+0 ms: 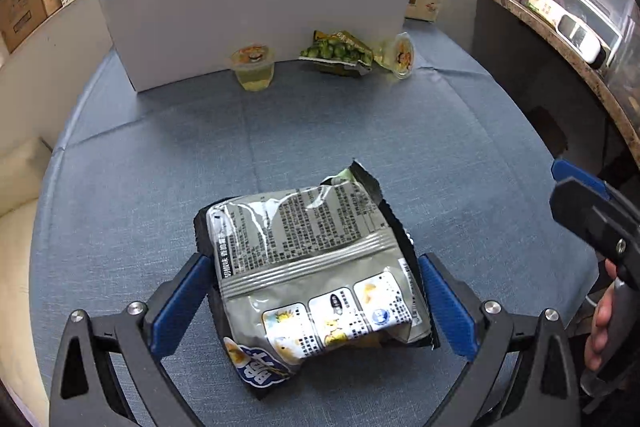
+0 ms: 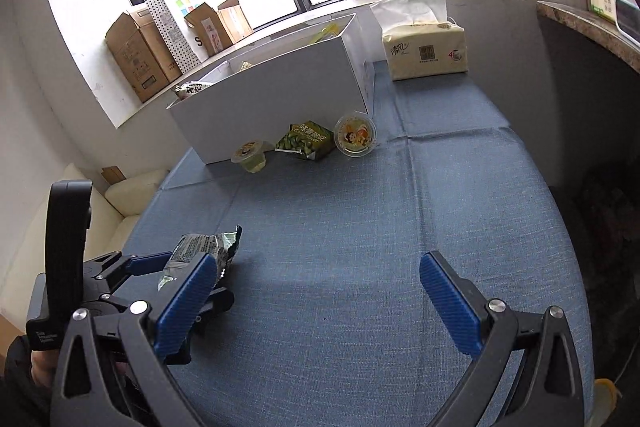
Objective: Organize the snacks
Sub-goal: 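Grasp the dark chip bag with the left gripper and lift it, then drop dark chip bag in box with left gripper while right gripper carries jelly cup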
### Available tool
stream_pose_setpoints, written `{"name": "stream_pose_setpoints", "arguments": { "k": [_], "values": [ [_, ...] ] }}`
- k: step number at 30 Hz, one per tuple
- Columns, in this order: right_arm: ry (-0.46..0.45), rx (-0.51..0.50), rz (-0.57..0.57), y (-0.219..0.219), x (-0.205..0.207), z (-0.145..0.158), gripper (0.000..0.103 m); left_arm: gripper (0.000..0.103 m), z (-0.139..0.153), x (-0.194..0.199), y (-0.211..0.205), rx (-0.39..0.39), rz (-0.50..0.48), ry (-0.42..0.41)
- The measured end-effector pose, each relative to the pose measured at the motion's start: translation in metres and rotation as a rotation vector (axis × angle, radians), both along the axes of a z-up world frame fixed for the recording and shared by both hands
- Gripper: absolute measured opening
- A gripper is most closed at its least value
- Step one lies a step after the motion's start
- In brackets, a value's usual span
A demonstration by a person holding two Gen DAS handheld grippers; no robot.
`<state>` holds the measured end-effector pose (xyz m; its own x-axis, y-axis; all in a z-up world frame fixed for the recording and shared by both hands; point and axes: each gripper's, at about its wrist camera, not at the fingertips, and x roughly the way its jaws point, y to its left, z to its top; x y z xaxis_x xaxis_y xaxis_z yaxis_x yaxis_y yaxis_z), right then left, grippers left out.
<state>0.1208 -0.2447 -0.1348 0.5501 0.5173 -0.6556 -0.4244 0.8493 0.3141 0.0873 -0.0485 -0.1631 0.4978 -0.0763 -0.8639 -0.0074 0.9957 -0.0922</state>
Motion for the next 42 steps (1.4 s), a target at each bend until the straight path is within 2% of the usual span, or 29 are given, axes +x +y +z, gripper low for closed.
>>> {"name": "stream_pose_setpoints", "arguments": {
  "k": [2,3,5,7,11,14,18,24,26,28,30,31,36,42],
  "values": [
    [0.007,-0.003,0.003,0.001,0.000,-0.002,0.103,0.091,0.002,-0.002,0.006,0.004,0.013,-0.014],
    [0.014,-0.004,0.006,0.002,0.001,-0.004,0.103,0.077,0.005,-0.003,0.008,0.018,0.016,-0.026],
    [0.027,-0.009,0.013,0.006,0.002,-0.007,0.103,0.074,0.007,-0.003,0.015,-0.018,0.011,-0.021],
    [0.043,-0.025,0.030,0.011,0.005,-0.010,0.103,0.067,0.010,-0.005,0.023,-0.054,0.020,-0.026],
    [0.005,-0.092,0.049,0.024,0.022,-0.008,0.103,0.066,0.024,-0.017,0.037,-0.079,0.047,-0.062],
    [-0.012,-0.154,0.052,0.034,0.052,-0.010,0.103,0.066,0.038,-0.027,0.046,-0.109,0.053,-0.102],
    [-0.024,-0.230,0.040,0.047,0.097,-0.013,0.103,0.066,0.047,-0.035,0.054,-0.106,0.067,-0.128],
    [0.020,-0.217,0.037,0.054,0.147,-0.019,0.103,0.066,0.052,-0.042,0.065,-0.120,0.080,-0.150],
    [0.029,-0.176,0.031,0.053,0.156,-0.020,0.097,0.066,0.052,-0.043,0.067,-0.115,0.081,-0.150],
    [0.049,-0.161,0.035,0.054,0.162,-0.023,0.084,0.066,0.051,-0.043,0.067,-0.116,0.081,-0.146],
    [0.083,-0.195,0.041,0.059,0.168,-0.029,0.054,0.066,0.051,-0.043,0.067,-0.115,0.082,-0.146],
    [0.098,-0.179,0.051,0.059,0.169,-0.031,0.051,0.066,0.051,-0.043,0.066,-0.114,0.082,-0.147],
    [0.067,-0.099,0.043,0.048,0.149,-0.023,0.051,0.066,0.054,-0.042,0.068,-0.110,0.080,-0.159],
    [-0.009,0.011,0.022,0.023,0.110,0.019,0.051,0.066,0.078,-0.028,0.069,-0.092,0.060,-0.217]
  ]
}}
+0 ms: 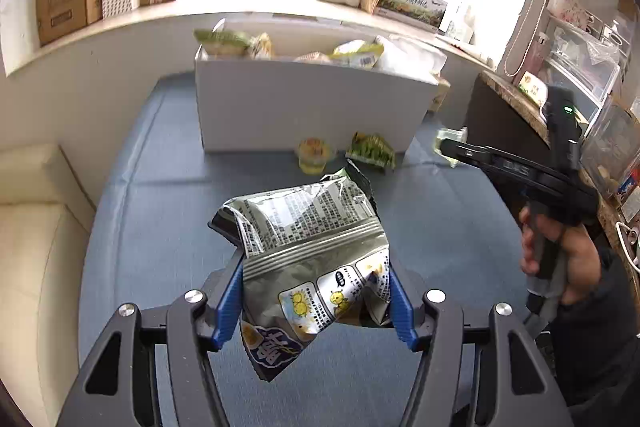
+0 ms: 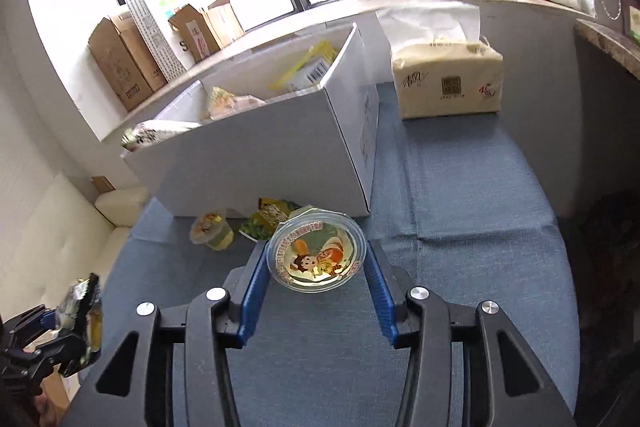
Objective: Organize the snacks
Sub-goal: 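Drop dark chip bag in box with left gripper while right gripper carries jelly cup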
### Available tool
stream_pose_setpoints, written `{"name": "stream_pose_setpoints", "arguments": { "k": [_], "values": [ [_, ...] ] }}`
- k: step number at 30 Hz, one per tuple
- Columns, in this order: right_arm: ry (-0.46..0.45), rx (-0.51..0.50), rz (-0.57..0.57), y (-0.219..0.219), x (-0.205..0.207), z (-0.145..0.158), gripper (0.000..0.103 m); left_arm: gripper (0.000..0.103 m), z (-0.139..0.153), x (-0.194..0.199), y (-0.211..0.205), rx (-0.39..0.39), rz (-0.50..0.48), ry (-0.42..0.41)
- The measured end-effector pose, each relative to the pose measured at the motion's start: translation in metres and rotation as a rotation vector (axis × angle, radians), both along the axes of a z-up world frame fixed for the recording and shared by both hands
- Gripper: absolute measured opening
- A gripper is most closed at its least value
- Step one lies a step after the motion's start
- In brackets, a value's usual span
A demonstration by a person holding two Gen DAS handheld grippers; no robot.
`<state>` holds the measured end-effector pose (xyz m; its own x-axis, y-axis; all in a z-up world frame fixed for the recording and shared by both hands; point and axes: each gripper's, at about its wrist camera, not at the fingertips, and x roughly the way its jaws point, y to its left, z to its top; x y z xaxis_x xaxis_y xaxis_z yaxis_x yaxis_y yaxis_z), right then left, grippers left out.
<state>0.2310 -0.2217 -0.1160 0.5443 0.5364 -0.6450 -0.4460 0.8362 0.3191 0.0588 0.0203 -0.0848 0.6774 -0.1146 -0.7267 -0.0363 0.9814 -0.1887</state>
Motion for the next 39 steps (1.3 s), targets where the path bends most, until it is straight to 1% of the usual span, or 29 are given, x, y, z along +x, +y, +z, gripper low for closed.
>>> {"name": "stream_pose_setpoints", "arguments": {
  "k": [3,5,9,13,15,17,18,20,21,22,23,24,27,29,31,35,37,39],
  "values": [
    [-0.083,0.041,-0.002,-0.002,-0.015,0.037,0.051,0.066,0.025,0.018,-0.003,0.043,-0.020,-0.060],
    [-0.128,0.062,0.008,-0.001,-0.017,0.062,0.051,0.066,0.042,0.035,-0.005,0.075,-0.031,-0.102],
    [-0.203,0.042,0.022,0.017,-0.003,0.104,0.051,0.066,0.074,0.084,0.001,0.084,-0.028,-0.149],
    [-0.212,0.023,0.041,0.041,0.025,0.125,0.051,0.066,0.096,0.142,0.009,0.121,-0.003,-0.168],
    [-0.202,-0.009,0.056,0.056,0.043,0.127,0.051,0.066,0.101,0.169,0.012,0.155,0.006,-0.170],
    [-0.202,-0.045,0.065,0.070,0.060,0.127,0.051,0.067,0.100,0.195,0.016,0.177,0.010,-0.159],
    [-0.200,-0.063,0.066,0.075,0.068,0.126,0.051,0.072,0.098,0.207,0.019,0.178,0.010,-0.153],
    [-0.173,-0.085,0.061,0.082,0.086,0.121,0.052,0.086,0.090,0.229,0.026,0.181,0.024,-0.124],
    [-0.147,-0.097,0.062,0.085,0.095,0.117,0.061,0.102,0.086,0.237,0.028,0.196,0.030,-0.104],
    [-0.119,-0.125,0.056,0.088,0.103,0.112,0.072,0.103,0.082,0.243,0.029,0.209,0.034,-0.088],
    [-0.105,-0.154,0.034,0.088,0.108,0.107,0.092,0.103,0.078,0.244,0.030,0.212,0.036,-0.078],
    [-0.108,-0.159,0.019,0.087,0.109,0.104,0.096,0.103,0.075,0.243,0.031,0.207,0.032,-0.076],
    [-0.137,-0.140,0.025,0.080,0.102,0.103,0.096,0.103,0.067,0.234,0.032,0.199,0.027,-0.080],
    [-0.146,-0.138,0.018,0.077,0.097,0.102,0.103,0.103,0.063,0.228,0.034,0.185,0.024,-0.073],
    [-0.153,-0.120,0.019,0.074,0.090,0.103,0.103,0.103,0.062,0.222,0.036,0.173,0.027,-0.071],
    [-0.173,-0.107,0.041,0.070,0.068,0.106,0.103,0.103,0.070,0.201,0.039,0.122,0.022,-0.096],
    [-0.183,-0.102,0.050,0.066,0.054,0.105,0.103,0.103,0.074,0.186,0.041,0.099,0.025,-0.117],
    [-0.178,-0.083,0.064,0.060,0.038,0.101,0.103,0.103,0.075,0.165,0.042,0.056,0.011,-0.137]
  ]
}}
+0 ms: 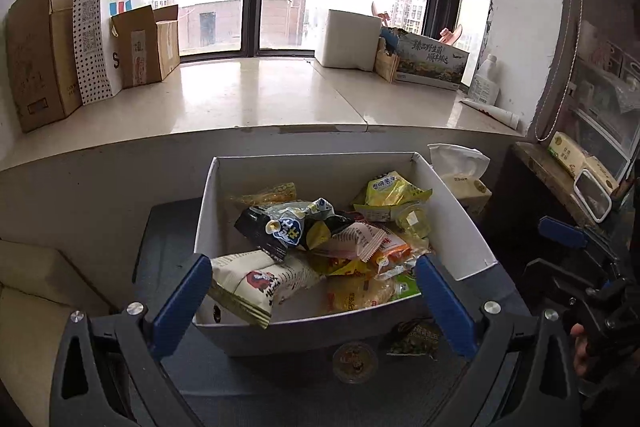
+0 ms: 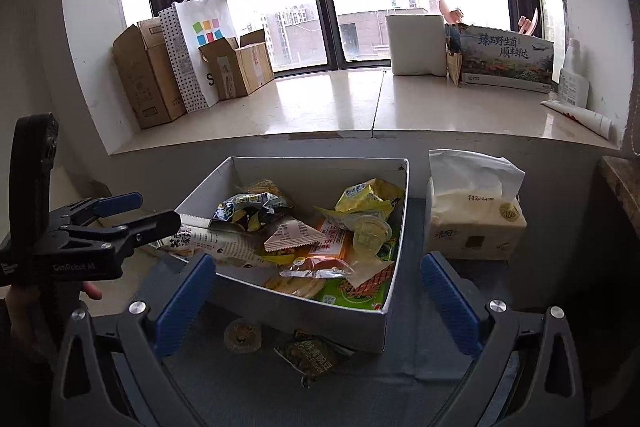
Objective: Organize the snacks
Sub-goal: 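Drop dark chip bag in box with left gripper while right gripper carries jelly cup, then grasp the green pea bag with the right gripper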
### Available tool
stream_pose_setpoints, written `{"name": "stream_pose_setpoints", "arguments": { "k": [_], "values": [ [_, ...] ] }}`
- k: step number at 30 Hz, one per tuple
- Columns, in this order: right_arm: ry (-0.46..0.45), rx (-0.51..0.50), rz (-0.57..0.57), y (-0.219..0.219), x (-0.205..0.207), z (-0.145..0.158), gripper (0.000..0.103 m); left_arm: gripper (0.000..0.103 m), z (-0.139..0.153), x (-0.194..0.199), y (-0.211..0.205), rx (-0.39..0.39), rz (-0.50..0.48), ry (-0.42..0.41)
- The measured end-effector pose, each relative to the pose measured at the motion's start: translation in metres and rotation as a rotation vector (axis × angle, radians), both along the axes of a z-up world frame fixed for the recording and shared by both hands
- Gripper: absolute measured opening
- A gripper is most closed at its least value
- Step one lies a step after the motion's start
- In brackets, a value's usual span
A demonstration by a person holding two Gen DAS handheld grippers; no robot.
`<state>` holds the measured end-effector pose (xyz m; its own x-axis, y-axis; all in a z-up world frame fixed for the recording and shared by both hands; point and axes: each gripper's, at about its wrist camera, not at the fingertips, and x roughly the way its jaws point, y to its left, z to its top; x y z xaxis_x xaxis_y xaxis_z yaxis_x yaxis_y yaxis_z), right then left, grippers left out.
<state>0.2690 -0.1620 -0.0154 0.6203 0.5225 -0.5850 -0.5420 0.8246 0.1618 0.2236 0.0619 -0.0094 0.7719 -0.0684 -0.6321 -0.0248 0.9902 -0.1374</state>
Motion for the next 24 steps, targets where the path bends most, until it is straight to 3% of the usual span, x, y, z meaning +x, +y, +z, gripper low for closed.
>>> {"name": "stream_pose_setpoints", "arguments": {
  "k": [7,13,18,24],
  "values": [
    [0.072,-0.006,0.010,-0.017,-0.055,-0.060,0.103,0.103,-0.030,-0.091,-0.011,-0.061,-0.032,-0.013],
    [0.209,0.013,-0.070,-0.017,-0.062,-0.114,0.103,0.103,-0.063,-0.152,-0.024,-0.087,-0.006,0.012],
    [0.198,-0.010,-0.143,-0.002,-0.045,-0.126,0.103,0.103,-0.078,-0.169,-0.033,-0.049,-0.015,0.039],
    [0.252,-0.019,-0.208,0.022,-0.005,-0.139,0.103,0.103,-0.084,-0.166,-0.030,-0.072,-0.013,0.058]
  ]
}}
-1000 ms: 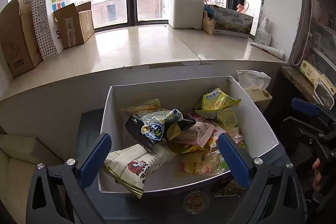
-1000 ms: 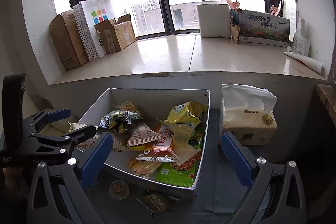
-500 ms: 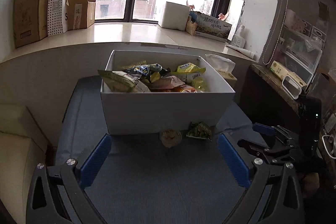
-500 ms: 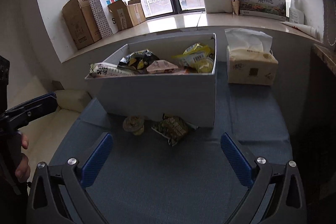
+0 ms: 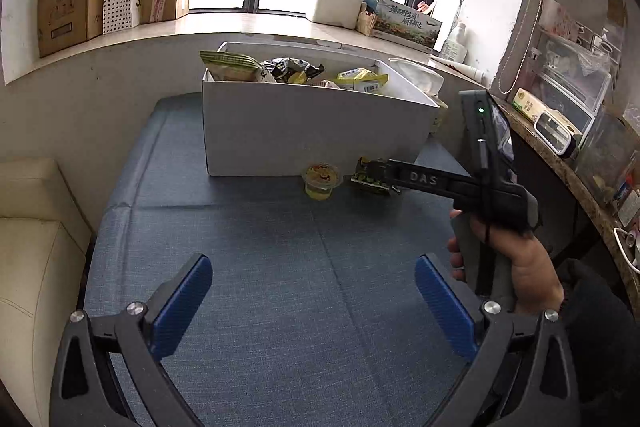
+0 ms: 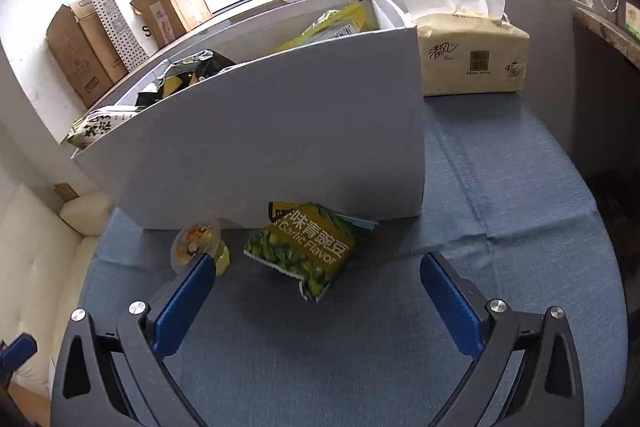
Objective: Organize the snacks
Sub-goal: 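Grasp the green pea bag with the right gripper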
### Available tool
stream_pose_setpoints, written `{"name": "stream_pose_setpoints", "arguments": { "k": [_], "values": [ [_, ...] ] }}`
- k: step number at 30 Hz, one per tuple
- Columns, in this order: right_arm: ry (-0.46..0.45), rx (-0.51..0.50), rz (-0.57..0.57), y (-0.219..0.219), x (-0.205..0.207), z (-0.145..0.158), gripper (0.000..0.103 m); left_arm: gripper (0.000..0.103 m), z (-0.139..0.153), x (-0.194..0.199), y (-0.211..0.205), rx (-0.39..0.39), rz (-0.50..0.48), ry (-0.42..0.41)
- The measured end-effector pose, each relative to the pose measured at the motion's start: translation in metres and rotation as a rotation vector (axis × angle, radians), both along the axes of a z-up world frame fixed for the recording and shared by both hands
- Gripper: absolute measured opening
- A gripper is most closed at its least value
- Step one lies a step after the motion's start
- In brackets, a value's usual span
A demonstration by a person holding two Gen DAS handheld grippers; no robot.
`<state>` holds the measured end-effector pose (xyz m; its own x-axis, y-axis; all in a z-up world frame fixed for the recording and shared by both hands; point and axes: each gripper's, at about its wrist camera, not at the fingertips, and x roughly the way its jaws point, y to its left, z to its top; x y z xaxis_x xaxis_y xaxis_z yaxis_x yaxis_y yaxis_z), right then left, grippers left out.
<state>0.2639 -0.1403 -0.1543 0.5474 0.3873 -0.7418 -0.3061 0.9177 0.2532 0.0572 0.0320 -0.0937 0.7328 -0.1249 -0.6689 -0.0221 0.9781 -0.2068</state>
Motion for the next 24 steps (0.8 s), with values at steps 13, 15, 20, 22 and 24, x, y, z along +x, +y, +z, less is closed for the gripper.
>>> {"name": "stream_pose_setpoints", "arguments": {
  "k": [13,15,20,22,24],
  "values": [
    [0.006,-0.098,-0.081,0.025,0.012,-0.016,0.054,0.103,-0.013,0.007,0.000,0.002,0.006,0.037],
    [0.020,-0.064,-0.065,0.018,0.008,-0.016,0.053,0.103,-0.015,0.012,-0.001,0.005,0.003,0.052],
    [-0.023,0.024,0.002,-0.012,-0.023,0.000,0.053,0.103,-0.020,0.040,-0.007,0.009,-0.022,0.089],
    [-0.055,0.050,0.015,-0.028,-0.041,0.011,0.053,0.103,-0.023,0.059,-0.011,0.023,-0.015,0.104],
    [-0.081,0.075,0.029,-0.045,-0.060,0.020,0.053,0.103,-0.029,0.081,-0.017,0.030,-0.020,0.128]
  ]
}}
